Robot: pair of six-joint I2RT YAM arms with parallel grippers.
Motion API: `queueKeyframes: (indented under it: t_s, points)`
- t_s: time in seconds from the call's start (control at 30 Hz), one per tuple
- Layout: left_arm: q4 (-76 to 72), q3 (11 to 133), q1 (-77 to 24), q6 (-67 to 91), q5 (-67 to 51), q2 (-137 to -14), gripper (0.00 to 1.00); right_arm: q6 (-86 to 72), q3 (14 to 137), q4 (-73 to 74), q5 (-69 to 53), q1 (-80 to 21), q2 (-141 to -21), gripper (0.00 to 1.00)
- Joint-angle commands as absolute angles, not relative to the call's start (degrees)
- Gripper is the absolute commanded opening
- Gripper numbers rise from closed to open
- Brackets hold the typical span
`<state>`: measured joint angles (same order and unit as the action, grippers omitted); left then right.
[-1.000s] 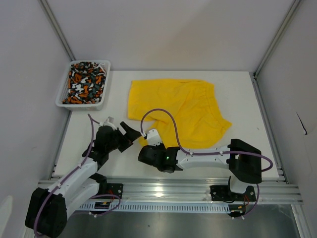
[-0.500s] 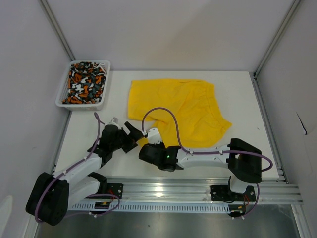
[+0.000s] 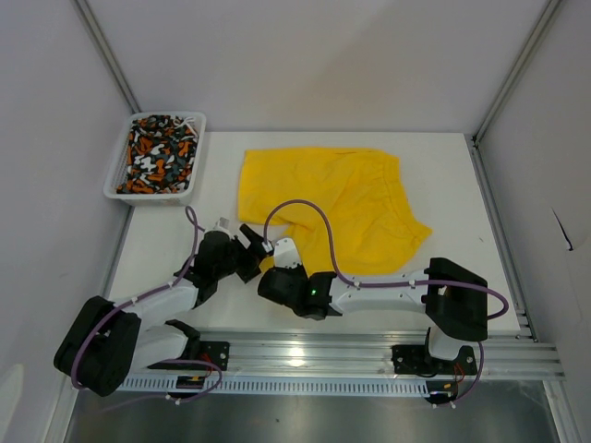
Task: Fold and stack the shorts
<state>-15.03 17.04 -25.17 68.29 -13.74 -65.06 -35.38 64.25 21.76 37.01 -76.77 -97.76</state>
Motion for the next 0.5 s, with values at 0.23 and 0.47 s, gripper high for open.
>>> queueKeyframes:
  t_s: [0.23, 0.47]
  points:
    - [-26.5, 20.2, -26.3, 73.7, -6.7, -66.9, 0.97, -35.1, 64.4, 18.9, 39.2, -79.5, -97.6, 0.00]
    - [-28.9, 23.5, -27.9, 73.0, -1.3, -74.4, 0.92, -33.2, 65.4, 19.2, 41.5, -82.3, -97.7, 0.00]
